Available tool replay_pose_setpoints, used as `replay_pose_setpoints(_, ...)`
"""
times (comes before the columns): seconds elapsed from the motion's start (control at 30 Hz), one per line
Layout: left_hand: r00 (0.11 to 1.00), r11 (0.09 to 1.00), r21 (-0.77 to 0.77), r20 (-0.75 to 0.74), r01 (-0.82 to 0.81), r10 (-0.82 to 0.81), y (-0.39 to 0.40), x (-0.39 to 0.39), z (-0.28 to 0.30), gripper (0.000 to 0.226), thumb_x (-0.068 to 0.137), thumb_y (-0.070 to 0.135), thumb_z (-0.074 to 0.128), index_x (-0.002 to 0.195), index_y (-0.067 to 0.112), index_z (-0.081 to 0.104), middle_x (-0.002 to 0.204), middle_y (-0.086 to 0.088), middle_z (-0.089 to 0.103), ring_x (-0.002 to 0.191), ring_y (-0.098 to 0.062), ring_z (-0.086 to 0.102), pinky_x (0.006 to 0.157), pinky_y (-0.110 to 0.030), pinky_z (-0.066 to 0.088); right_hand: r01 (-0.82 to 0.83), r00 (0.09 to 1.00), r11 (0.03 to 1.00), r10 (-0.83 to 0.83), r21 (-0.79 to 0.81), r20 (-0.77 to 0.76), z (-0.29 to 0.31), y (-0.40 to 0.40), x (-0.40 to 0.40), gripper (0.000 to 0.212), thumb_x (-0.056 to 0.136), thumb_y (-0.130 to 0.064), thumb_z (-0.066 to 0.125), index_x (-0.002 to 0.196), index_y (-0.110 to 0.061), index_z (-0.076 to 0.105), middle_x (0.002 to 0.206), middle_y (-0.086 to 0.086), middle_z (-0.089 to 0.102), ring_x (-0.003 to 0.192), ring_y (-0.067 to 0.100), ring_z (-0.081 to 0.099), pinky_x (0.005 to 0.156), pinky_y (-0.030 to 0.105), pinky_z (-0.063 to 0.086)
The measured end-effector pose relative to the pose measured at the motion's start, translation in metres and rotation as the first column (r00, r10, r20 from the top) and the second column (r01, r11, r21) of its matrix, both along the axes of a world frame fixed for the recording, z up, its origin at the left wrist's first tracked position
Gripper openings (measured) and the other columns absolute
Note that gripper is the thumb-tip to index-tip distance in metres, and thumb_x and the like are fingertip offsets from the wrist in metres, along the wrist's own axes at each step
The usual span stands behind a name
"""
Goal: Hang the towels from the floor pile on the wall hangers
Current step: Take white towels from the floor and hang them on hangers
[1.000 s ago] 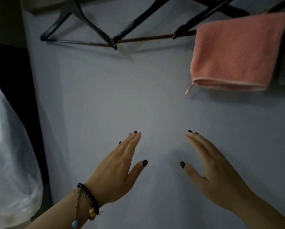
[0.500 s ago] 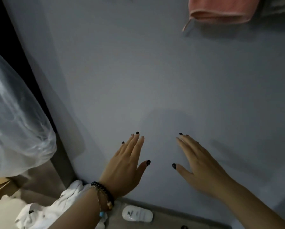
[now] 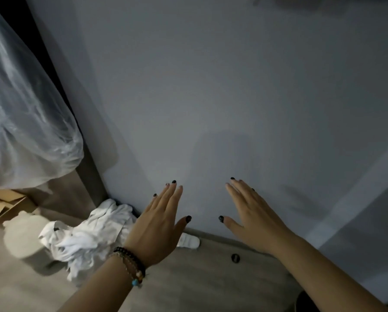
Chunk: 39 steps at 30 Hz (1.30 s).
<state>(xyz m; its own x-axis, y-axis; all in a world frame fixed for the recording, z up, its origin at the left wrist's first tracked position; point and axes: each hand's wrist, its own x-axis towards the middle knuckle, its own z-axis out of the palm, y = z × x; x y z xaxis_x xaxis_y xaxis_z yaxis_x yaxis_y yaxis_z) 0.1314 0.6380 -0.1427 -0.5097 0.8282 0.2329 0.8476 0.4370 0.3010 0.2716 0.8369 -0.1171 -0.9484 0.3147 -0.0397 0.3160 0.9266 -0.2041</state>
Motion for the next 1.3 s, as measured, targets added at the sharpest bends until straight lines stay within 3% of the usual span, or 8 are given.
replay_pose_setpoints(0.13,0.998,0.999,-0.029,0.050,-0.045,0.047,-0.045,0.028,-0.017,0.082,0.089,0.065,0.015,0.153,0.014,0.019,0.159,-0.005,0.019,0.147,-0.018,0.016,0.120,-0.038,0.021,-0.048,0.996,0.998,0.050,-0.029,0.067,-0.020,-0.035,0.013,0.079,0.099,-0.051,0.034,0.152,-0.018,-0.014,0.159,-0.004,-0.022,0.146,0.014,-0.017,0.121,0.032,-0.002)
replay_pose_setpoints(0.33,0.992,0.991,-0.105,0.080,-0.085,0.094,-0.113,0.030,-0.044,0.094,0.082,0.074,-0.009,0.153,0.017,0.015,0.160,-0.003,0.017,0.148,-0.017,0.013,0.118,-0.030,0.012,-0.094,0.983,0.993,0.103,-0.065,0.149,-0.045,-0.100,0.006,0.080,0.098,-0.047,0.040,0.152,-0.017,-0.011,0.159,-0.001,-0.019,0.147,0.017,-0.015,0.121,0.036,0.001)
replay_pose_setpoints(0.43,0.986,0.990,-0.089,0.115,-0.109,0.118,-0.144,0.014,-0.058,0.097,0.082,0.075,-0.008,0.152,0.015,0.019,0.160,-0.004,0.019,0.148,-0.017,0.013,0.118,-0.028,0.010,-0.093,0.982,0.992,0.106,-0.085,0.159,-0.057,-0.134,-0.010,0.079,0.098,-0.048,0.040,0.152,-0.018,-0.009,0.159,-0.003,-0.018,0.147,0.017,-0.014,0.120,0.034,0.001)
replay_pose_setpoints(0.6,0.968,0.987,-0.094,0.205,-0.128,0.145,-0.201,-0.035,-0.082,0.089,0.084,0.073,0.011,0.153,0.016,0.017,0.161,-0.002,0.015,0.149,-0.015,0.011,0.120,-0.032,0.019,-0.064,0.982,0.994,0.079,-0.090,0.173,-0.073,-0.195,-0.055,0.077,0.098,-0.046,0.042,0.153,-0.017,-0.003,0.160,0.000,-0.013,0.148,0.018,-0.010,0.120,0.035,0.004)
replay_pose_setpoints(0.73,0.956,0.987,-0.077,0.249,-0.143,0.158,-0.255,-0.086,-0.092,0.071,0.097,0.050,0.040,0.153,0.012,0.019,0.161,-0.004,0.016,0.149,-0.018,0.013,0.119,-0.026,0.013,-0.034,0.982,0.992,0.055,-0.120,0.180,-0.085,-0.254,-0.103,0.075,0.097,-0.044,0.046,0.152,-0.016,0.004,0.160,0.003,-0.004,0.147,0.019,-0.003,0.118,0.033,0.008)
replay_pose_setpoints(0.83,0.960,0.986,-0.100,0.236,-0.133,0.153,-0.294,-0.121,-0.098,0.075,0.093,0.057,0.028,0.153,0.011,0.020,0.160,-0.005,0.018,0.149,-0.019,0.014,0.115,-0.024,0.012,-0.041,0.980,0.987,0.070,-0.153,0.188,-0.096,-0.295,-0.141,0.075,0.096,-0.041,0.048,0.152,-0.012,0.007,0.159,0.006,0.002,0.147,0.021,0.003,0.116,0.030,0.011)
replay_pose_setpoints(1.03,0.948,0.975,-0.154,0.251,-0.158,0.193,-0.351,-0.180,-0.118,0.066,0.097,0.039,0.049,0.152,0.012,0.022,0.159,-0.008,0.021,0.147,-0.024,0.020,0.116,-0.033,0.021,-0.012,0.967,0.968,0.075,-0.249,0.244,-0.114,-0.346,-0.210,0.076,0.097,-0.038,0.048,0.153,-0.015,0.003,0.161,0.004,-0.005,0.148,0.023,-0.001,0.118,0.035,0.013)
replay_pose_setpoints(1.3,0.940,0.955,-0.252,0.262,-0.154,0.220,-0.363,-0.263,-0.158,0.066,0.098,0.039,0.046,0.151,0.007,0.024,0.158,-0.013,0.022,0.147,-0.027,0.021,0.117,-0.034,0.021,-0.026,0.944,0.954,0.121,-0.297,0.306,-0.149,-0.348,-0.303,0.075,0.098,-0.040,0.045,0.153,-0.018,0.000,0.161,0.003,-0.008,0.148,0.022,-0.005,0.119,0.037,0.010)
